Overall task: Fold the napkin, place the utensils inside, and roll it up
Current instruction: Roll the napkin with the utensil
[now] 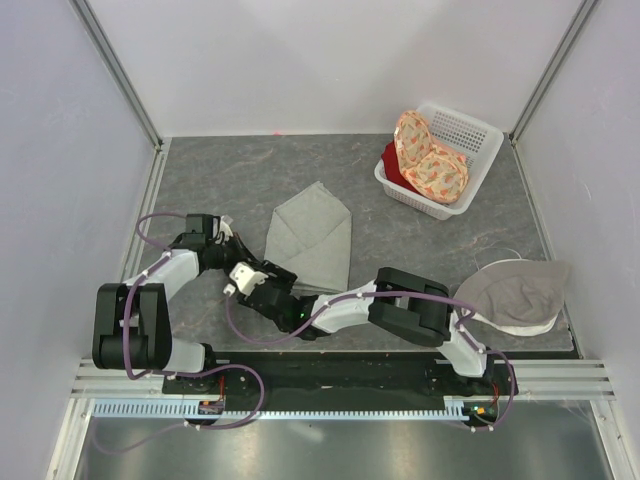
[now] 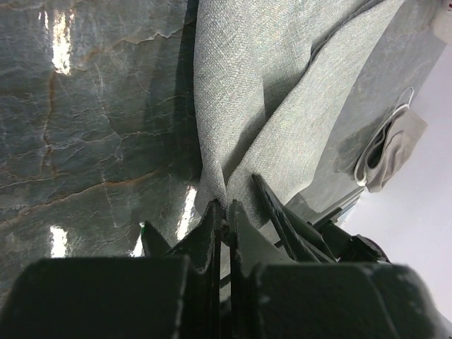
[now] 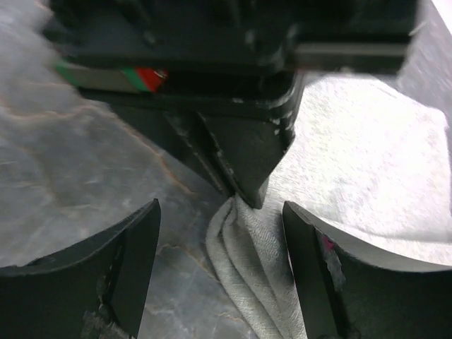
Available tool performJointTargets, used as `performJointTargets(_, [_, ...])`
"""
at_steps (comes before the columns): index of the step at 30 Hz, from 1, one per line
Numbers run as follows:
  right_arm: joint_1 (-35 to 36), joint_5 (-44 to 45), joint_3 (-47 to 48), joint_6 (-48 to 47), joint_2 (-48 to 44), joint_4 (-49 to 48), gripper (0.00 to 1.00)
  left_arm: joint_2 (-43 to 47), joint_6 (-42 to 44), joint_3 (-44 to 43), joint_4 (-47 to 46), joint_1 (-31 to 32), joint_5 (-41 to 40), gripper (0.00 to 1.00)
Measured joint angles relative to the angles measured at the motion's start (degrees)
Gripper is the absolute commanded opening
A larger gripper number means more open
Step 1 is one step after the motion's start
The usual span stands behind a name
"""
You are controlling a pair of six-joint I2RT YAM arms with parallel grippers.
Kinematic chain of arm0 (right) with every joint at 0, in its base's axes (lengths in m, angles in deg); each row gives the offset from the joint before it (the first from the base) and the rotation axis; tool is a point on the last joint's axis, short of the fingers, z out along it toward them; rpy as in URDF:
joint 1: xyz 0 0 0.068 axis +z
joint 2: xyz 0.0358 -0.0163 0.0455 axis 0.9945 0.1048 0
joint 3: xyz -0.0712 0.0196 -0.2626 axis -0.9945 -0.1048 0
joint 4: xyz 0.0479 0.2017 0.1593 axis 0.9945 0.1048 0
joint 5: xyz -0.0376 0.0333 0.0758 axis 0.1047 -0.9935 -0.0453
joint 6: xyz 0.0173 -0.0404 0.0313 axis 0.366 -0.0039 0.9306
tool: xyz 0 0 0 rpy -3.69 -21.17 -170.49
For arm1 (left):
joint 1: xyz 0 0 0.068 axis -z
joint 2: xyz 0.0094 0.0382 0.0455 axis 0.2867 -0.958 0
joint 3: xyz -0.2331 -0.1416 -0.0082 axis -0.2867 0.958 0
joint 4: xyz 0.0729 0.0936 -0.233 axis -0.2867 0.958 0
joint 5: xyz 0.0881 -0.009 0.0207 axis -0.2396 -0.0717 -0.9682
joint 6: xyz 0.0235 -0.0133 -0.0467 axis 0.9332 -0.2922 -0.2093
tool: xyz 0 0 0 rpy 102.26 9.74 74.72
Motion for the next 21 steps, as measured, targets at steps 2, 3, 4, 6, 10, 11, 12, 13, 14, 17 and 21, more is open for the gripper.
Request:
performJointTargets(2, [0.0,2.3,0.8,-0.1,1.5,0.0,0.76,0.0,0.1,0.0,0.0,-0.1,0.2,0.02])
performJointTargets(3, [0.0,3.4,0.9,-0.2,2.0,0.0,0.74,0.0,0.1,0.0,0.0,-0.1,0.2,0.02])
performJointTargets(4, [0.0,4.9,1.0,-0.2,2.5,-0.3,0.73,0.0,0.2,0.0,0.1,-0.4,0.2,0.02])
performJointTargets(6, [0.0,7.2,1.0,-0.2,2.8,-0.6,0.7,0.0,0.2,0.0,0.2,-1.0,0.4,0.02])
performJointTargets(10, [0.0,10.8,-0.1,-0.3,2.9,-1.0,0.67,0.0,0.3,0.0,0.2,-2.0,0.6,0.02])
performJointTargets(11, [0.0,11.7,-0.6,-0.1,2.9,-1.5,0.67,0.0,0.3,0.0,0.2,-2.1,0.7,0.02])
performJointTargets(12, [-0.1,12.5,-1.0,0.1,2.9,-1.9,0.66,0.0,0.3,0.0,0.2,-2.2,0.8,0.02])
performJointTargets(13, [-0.1,13.3,-1.6,0.3,2.8,-2.4,0.66,0.0,0.3,0.0,0.2,-2.2,0.8,0.02])
performJointTargets(14, [-0.1,13.9,-2.1,0.6,2.6,-2.7,0.65,0.0,0.3,0.0,0.3,-2.2,0.8,0.02])
performJointTargets(17, [-0.2,15.2,-5.0,1.7,0.9,-3.0,0.65,0.0,0.3,0.0,0.3,-2.3,0.8,0.02])
performJointTargets(21, [-0.5,16.3,-8.9,2.8,-1.5,-3.2,0.64,0.0,0.3,0.0,0.6,-2.3,1.1,0.02])
